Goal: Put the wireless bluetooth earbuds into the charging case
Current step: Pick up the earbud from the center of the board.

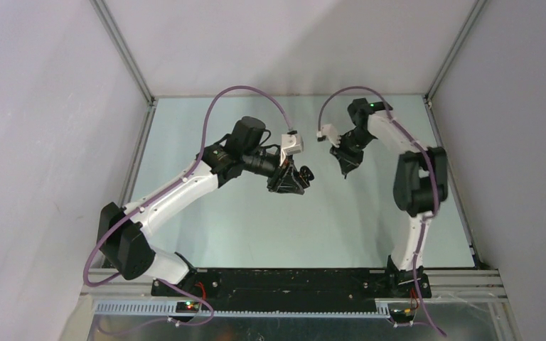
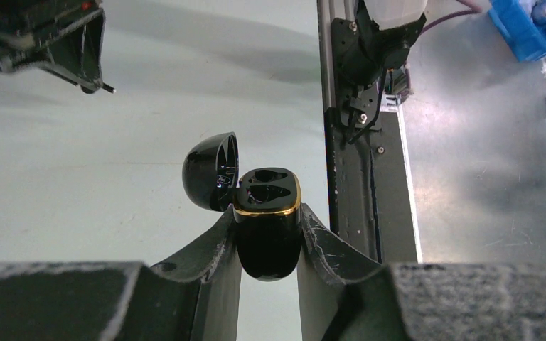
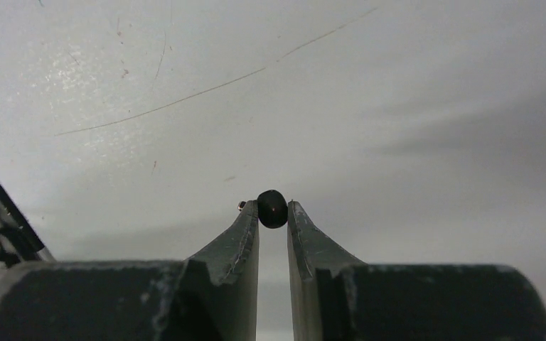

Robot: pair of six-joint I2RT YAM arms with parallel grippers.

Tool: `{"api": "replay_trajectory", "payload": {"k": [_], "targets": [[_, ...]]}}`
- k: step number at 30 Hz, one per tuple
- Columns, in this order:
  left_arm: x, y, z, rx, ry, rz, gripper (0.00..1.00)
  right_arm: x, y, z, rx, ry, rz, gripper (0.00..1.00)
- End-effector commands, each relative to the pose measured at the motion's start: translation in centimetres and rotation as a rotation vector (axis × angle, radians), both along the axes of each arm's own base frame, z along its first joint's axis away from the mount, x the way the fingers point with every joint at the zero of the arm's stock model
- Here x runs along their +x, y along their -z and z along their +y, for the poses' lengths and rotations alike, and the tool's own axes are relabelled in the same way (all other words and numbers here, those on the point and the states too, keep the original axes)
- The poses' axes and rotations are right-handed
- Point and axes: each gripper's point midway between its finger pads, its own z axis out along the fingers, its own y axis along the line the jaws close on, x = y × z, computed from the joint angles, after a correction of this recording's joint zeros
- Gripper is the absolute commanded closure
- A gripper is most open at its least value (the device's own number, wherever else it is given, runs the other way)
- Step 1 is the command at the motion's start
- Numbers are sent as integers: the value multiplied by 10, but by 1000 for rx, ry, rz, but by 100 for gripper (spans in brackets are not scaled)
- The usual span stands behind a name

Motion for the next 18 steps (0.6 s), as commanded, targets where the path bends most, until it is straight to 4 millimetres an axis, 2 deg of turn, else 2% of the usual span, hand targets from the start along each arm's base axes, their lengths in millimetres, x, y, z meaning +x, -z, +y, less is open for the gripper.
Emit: {"api": "replay_trajectory", "payload": {"k": [1, 2, 3, 4, 5, 6, 8, 9, 10, 11, 13, 18], "targets": [[0, -13, -10, -70, 11, 7, 100, 8, -85, 7, 121, 99, -278, 91], [0, -12, -11, -68, 5, 19, 100, 8, -86, 8, 130, 125, -301, 91], [1, -12, -12, -75, 2, 16, 100, 6, -104, 7, 141, 136, -363, 91], [2, -12, -12, -75, -4, 25, 100, 7, -106, 9, 154, 160, -392, 91], [3, -11, -13, -79, -8, 26, 100, 4, -124, 7, 166, 174, -453, 90], [3, -10, -14, -78, -17, 36, 100, 4, -128, 10, 183, 201, -478, 90], [5, -10, -15, -84, -27, 41, 100, 1, -152, 12, 221, 237, -555, 90], [6, -12, -17, -95, -27, 34, 100, -2, -171, 13, 251, 245, -613, 90], [7, -12, -18, -101, -30, 42, 100, -3, -179, 14, 272, 269, -626, 90], [7, -11, -18, -103, -36, 56, 100, -7, -198, 16, 310, 274, -678, 90], [7, -11, -20, -117, -28, 64, 100, -14, -223, 22, 371, 289, -731, 90], [4, -14, -24, -149, -7, 95, 100, -41, -266, 41, 484, 258, -818, 89]]}}
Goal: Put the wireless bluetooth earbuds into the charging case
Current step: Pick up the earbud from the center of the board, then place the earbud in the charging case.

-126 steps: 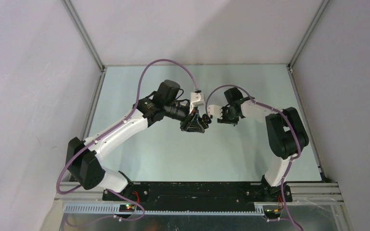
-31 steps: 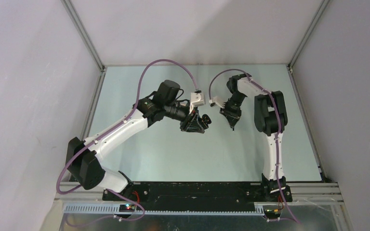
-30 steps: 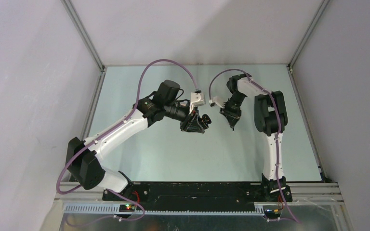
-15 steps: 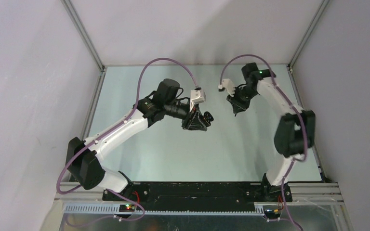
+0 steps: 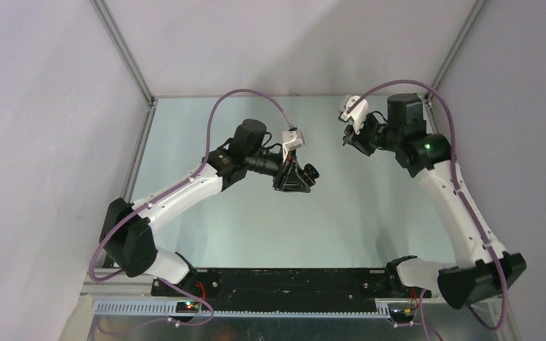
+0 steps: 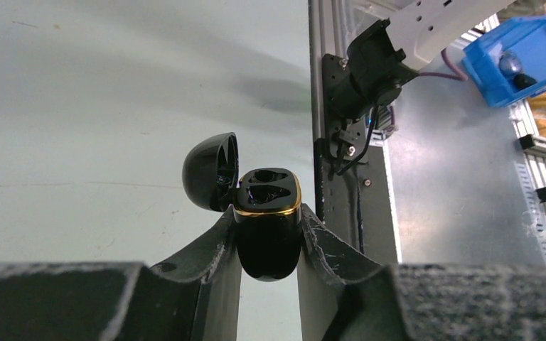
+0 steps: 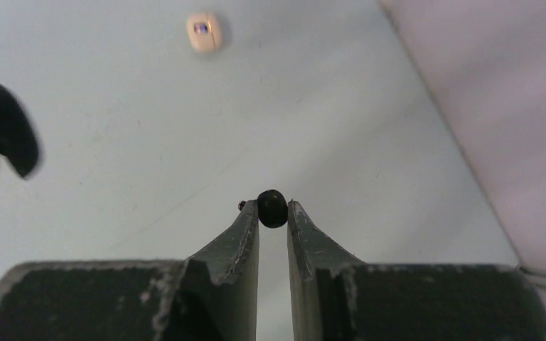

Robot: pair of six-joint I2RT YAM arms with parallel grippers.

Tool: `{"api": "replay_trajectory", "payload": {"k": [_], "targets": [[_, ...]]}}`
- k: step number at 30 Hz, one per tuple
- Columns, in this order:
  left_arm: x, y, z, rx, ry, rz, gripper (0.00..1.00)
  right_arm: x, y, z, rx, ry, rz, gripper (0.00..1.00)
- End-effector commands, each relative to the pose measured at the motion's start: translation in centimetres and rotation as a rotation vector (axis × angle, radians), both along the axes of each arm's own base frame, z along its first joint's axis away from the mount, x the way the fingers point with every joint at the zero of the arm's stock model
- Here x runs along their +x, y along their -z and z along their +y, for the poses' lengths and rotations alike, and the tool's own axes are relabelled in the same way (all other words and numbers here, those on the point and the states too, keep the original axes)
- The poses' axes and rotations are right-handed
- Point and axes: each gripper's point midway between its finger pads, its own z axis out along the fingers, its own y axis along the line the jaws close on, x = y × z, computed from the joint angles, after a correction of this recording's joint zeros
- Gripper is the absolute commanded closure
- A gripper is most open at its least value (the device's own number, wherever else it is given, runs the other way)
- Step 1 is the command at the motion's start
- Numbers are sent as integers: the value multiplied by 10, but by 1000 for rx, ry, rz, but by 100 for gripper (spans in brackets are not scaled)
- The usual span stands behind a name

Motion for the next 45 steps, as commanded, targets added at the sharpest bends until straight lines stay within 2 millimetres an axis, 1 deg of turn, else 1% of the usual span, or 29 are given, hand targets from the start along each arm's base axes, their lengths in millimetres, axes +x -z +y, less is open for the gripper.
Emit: {"api": "replay_trajectory", "payload": {"k": [1, 2, 3, 4, 5, 6, 8, 10, 11, 12, 13, 14, 15, 16, 17, 18, 19, 21, 25, 26, 31, 34, 40, 42, 45], "targets": [[-5, -17, -8, -84, 47, 13, 100, -20, -51, 28, 132, -48, -131, 89], [-5, -17, -8, -97, 53, 10, 100, -28, -58, 31, 147, -68, -151, 89], [-5, -19, -7, -110, 60, 24, 100, -34, -60, 39, 156, -94, -159, 89], [-5, -20, -7, -132, 67, 14, 100, -41, -67, 41, 169, -109, -180, 89], [-5, -22, -5, -146, 67, 34, 100, -48, -67, 49, 176, -139, -185, 89], [-3, -23, -6, -175, 68, 13, 100, -55, -72, 51, 188, -156, -205, 89], [0, -27, -2, -218, 50, 44, 100, -69, -77, 62, 211, -208, -222, 89], [3, -33, 0, -274, 48, 17, 100, -79, -81, 67, 231, -246, -226, 89], [6, -45, 2, -324, 47, -1, 100, -82, -83, 69, 238, -255, -226, 89], [7, -42, 5, -336, 37, 9, 100, -86, -84, 71, 247, -275, -226, 89], [5, -50, 8, -387, 45, -12, 100, -87, -85, 72, 250, -282, -227, 89], [6, -56, 13, -411, 37, 10, 100, -90, -87, 73, 253, -294, -225, 89], [4, -64, 17, -468, 47, -48, 100, -90, -87, 74, 250, -299, -221, 89], [5, -69, 23, -491, 42, -36, 100, -92, -90, 74, 248, -303, -220, 90], [2, -78, 28, -542, 57, -102, 100, -92, -90, 74, 243, -308, -217, 89], [4, -81, 34, -555, 54, -108, 100, -94, -95, 74, 243, -313, -219, 90], [1, -88, 38, -586, 66, -165, 100, -96, -97, 75, 241, -327, -219, 90], [1, -93, 45, -606, 71, -235, 100, -100, -102, 76, 236, -347, -221, 90], [-7, -86, 52, -635, 118, -395, 100, -112, -112, 85, 204, -416, -246, 90], [-6, -83, 52, -639, 117, -410, 100, -114, -110, 86, 188, -426, -246, 90], [4, -74, 50, -658, 36, -380, 100, -126, -111, 99, 160, -495, -249, 90], [5, -72, 48, -666, 9, -341, 100, -130, -109, 106, 147, -522, -246, 90], [-6, -71, 45, -674, 22, -315, 100, -127, -87, 124, 74, -536, -240, 90], [-11, -70, 43, -671, 37, -310, 100, -127, -83, 130, 69, -544, -234, 90], [-15, -67, 40, -666, 57, -305, 100, -124, -83, 134, 68, -532, -234, 90]]}}
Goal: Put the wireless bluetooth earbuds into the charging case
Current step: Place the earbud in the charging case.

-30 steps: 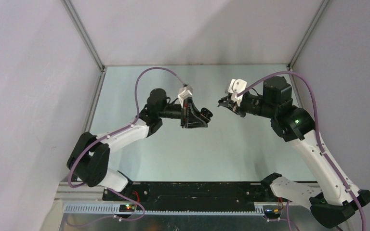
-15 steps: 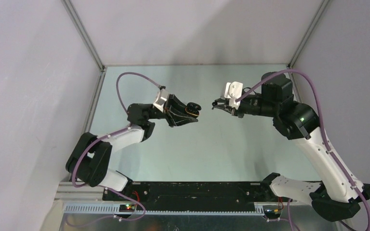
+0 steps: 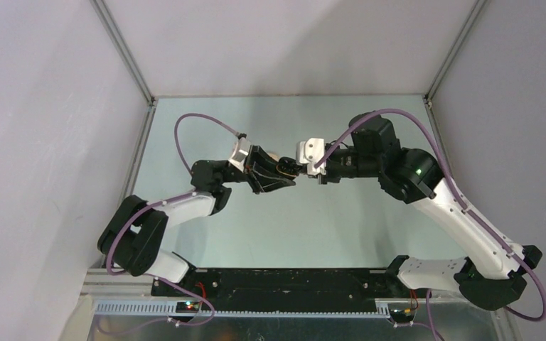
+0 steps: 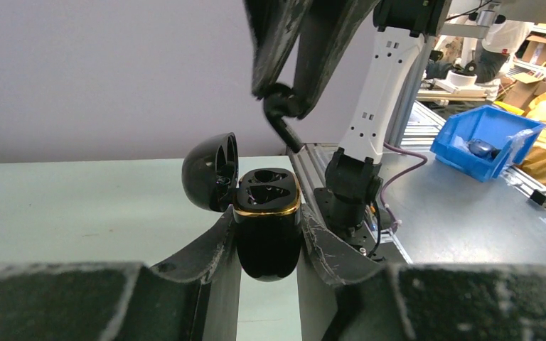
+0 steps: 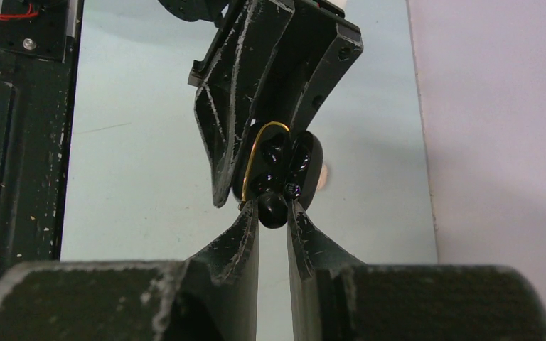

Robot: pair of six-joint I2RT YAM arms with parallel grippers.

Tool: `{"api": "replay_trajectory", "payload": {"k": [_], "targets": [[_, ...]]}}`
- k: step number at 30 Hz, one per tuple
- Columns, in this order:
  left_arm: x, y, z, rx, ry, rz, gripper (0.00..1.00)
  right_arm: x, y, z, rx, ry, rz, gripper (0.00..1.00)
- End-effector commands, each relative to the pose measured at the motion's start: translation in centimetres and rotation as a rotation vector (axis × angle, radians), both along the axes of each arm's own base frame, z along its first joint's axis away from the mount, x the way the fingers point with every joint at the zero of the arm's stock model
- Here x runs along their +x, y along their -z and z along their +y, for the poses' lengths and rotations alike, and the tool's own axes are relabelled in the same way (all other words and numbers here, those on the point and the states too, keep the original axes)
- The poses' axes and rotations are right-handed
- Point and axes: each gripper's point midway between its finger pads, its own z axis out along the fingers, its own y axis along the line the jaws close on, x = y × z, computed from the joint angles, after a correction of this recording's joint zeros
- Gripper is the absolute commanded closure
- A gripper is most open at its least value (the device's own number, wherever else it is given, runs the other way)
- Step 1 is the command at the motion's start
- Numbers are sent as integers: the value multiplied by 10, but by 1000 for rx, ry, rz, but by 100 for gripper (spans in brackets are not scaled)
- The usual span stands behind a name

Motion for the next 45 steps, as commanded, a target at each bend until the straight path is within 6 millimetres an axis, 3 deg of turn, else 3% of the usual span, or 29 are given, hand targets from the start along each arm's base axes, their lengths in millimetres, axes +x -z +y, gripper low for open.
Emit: {"api": "replay_trajectory", "payload": {"k": [1, 21, 33, 45], "targets": [[-10, -9, 0, -41, 14, -61, 100, 10, -7, 3, 3, 38, -44, 90], [-10, -11, -2, -40, 26, -25, 100, 19, 7, 9, -31, 71, -68, 91], [-10, -19, -2, -54, 25, -2, 100, 11, 18, 11, -54, 49, -53, 90], [4, -21, 1, -75, -24, 57, 100, 11, 12, 9, -20, 98, -36, 90]]}}
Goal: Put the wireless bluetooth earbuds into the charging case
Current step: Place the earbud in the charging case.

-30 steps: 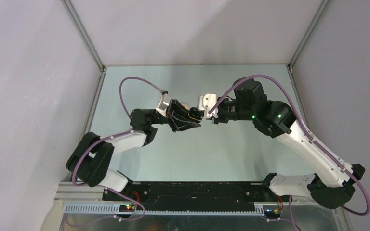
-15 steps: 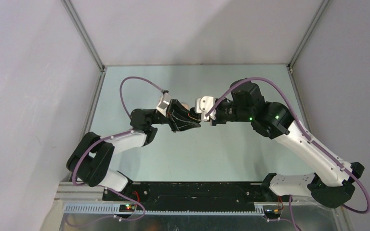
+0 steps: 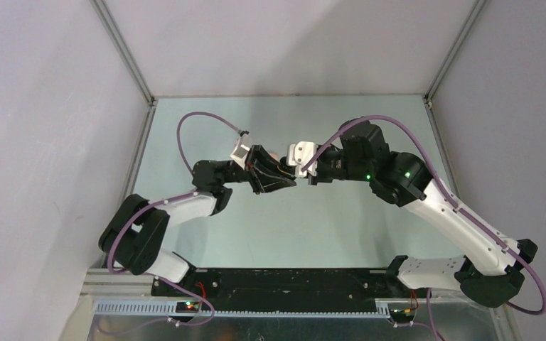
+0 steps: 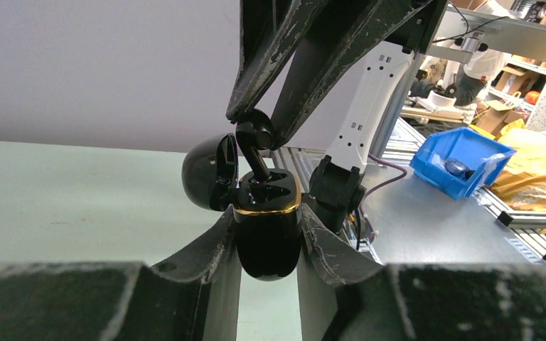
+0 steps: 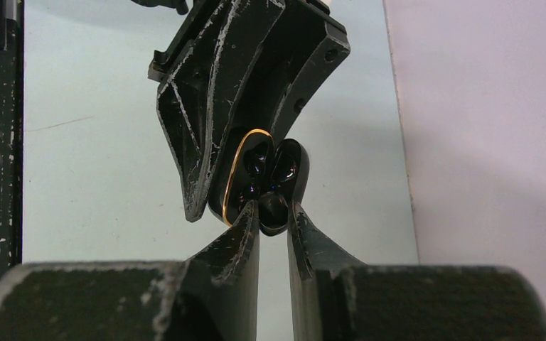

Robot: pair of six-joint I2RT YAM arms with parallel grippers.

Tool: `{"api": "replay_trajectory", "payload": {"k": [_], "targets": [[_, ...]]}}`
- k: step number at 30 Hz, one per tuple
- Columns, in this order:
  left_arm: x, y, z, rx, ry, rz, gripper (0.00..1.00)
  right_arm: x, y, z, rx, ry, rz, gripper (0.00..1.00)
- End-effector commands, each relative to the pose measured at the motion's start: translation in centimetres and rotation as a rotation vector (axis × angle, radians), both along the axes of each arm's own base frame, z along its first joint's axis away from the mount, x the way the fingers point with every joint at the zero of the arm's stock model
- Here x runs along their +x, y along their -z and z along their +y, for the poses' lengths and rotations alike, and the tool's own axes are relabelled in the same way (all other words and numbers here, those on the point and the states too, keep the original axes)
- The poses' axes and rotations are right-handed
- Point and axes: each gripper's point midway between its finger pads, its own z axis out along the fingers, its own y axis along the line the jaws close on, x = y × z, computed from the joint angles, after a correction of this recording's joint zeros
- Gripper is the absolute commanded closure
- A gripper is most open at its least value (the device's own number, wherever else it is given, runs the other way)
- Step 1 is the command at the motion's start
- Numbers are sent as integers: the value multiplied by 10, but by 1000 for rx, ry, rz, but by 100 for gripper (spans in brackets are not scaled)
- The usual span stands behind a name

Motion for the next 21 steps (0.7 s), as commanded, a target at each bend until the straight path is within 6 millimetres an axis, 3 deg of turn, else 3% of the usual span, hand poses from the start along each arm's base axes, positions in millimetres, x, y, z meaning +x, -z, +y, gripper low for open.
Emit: {"api": "replay_trajectory", "payload": {"k": [1, 11, 21], "targets": [[6, -22, 3, -80, -49, -51, 100, -1, -2, -2, 25, 36, 20, 90], [-3, -24, 8, -84, -50, -132, 100, 9, -5, -2, 54, 105, 33, 92], [5, -29, 9, -111, -95, -106, 99, 17, -12, -3, 100, 187, 63, 92]]}}
